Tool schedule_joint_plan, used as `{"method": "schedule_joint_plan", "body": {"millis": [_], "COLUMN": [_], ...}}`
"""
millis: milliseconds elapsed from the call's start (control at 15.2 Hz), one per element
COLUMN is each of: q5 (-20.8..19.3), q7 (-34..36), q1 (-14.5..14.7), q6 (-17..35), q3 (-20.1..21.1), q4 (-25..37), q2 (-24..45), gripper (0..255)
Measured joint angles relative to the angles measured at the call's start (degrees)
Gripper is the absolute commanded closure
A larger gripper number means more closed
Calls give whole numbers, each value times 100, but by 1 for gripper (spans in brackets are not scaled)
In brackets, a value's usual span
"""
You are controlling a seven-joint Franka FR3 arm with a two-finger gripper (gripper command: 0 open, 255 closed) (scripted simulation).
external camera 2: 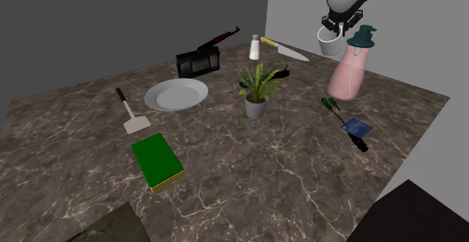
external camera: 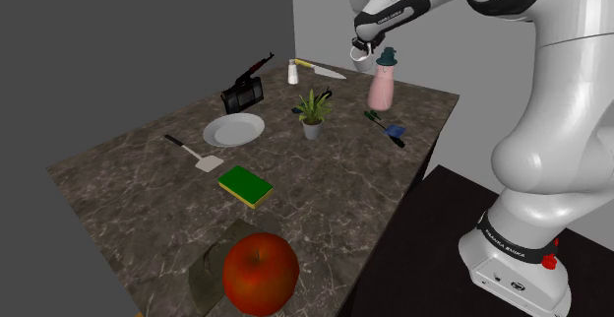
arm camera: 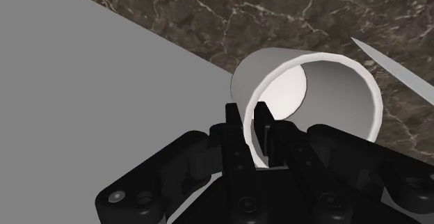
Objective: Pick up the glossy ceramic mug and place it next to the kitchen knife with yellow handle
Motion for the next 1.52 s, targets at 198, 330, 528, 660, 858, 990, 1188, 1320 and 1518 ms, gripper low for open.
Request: {"method": "schedule_joint_plan", "body": {"millis": [198, 330, 528, 660, 858, 990, 1188, 1320, 1518], "q5": [-95, -153, -265, -325, -440, -533, -594, -600, -611], "q7": [133, 206, 354, 431, 553, 680, 753, 756, 785], "q1": [13, 33, 45, 57, 84, 113, 107, 106, 102], "q6": [136, 200, 354, 426, 530, 617, 712, 718, 733], "q3": [-44, -71, -126, -155, -214, -256, -279, -279, -275], "q4": [-100, -116, -222, -258, -212, -255, -282, -270, -324], "q2": [70, 139, 220, 271, 355, 412, 417, 425, 397], "gripper": [255, 255, 255, 255, 255, 255, 255, 255, 255]}}
